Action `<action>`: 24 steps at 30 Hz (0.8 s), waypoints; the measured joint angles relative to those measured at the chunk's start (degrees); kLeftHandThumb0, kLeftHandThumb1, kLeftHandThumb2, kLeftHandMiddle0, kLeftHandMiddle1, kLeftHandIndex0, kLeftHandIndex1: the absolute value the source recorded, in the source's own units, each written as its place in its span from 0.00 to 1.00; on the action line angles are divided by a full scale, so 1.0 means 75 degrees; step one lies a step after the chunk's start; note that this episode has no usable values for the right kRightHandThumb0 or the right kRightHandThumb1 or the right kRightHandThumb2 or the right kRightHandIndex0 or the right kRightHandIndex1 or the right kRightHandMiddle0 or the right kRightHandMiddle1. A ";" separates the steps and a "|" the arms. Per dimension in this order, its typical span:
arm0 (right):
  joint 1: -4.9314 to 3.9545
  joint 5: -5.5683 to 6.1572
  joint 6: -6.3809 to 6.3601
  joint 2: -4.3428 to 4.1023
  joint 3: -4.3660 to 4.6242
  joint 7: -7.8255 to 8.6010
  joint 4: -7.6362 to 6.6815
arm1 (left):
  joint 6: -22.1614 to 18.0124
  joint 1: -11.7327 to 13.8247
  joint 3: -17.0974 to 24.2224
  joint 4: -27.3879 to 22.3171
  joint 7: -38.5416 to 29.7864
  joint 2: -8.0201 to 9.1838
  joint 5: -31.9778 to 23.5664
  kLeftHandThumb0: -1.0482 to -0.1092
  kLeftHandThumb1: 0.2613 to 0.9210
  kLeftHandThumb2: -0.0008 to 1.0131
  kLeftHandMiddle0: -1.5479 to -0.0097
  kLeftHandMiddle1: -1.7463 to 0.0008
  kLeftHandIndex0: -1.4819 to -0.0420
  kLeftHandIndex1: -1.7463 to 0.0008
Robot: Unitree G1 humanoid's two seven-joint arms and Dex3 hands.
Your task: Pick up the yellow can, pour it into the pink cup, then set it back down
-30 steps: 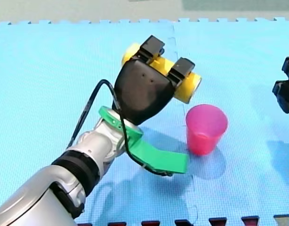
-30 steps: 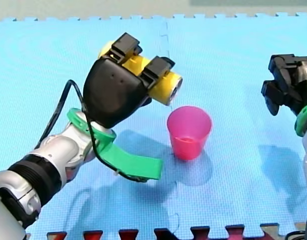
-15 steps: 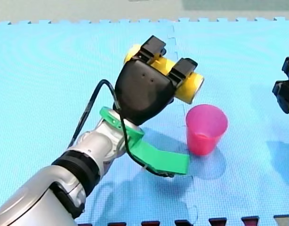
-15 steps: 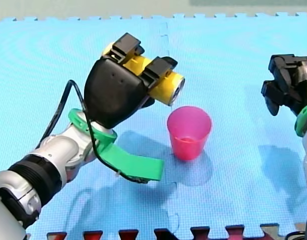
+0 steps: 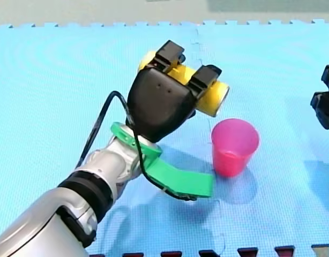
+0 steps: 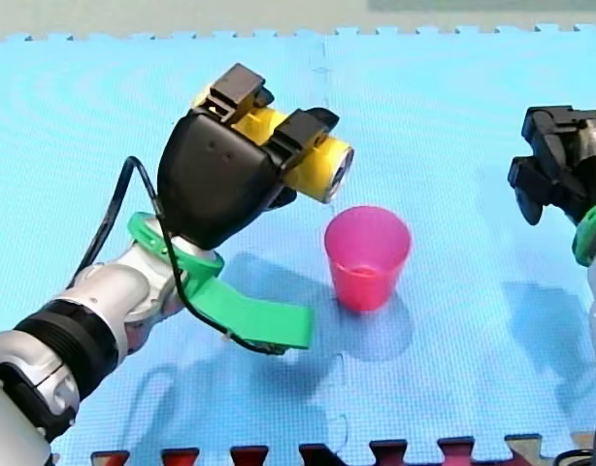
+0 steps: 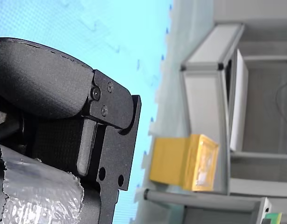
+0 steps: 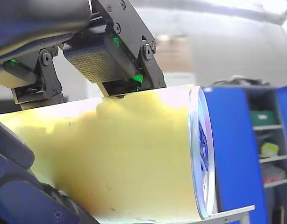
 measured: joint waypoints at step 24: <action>0.0046 -0.0007 0.0102 -0.0084 0.0031 -0.0029 -0.0028 | -0.2462 0.1017 0.1933 0.0213 0.0641 -0.0077 -0.2001 0.64 0.81 0.00 0.16 0.94 0.18 1.00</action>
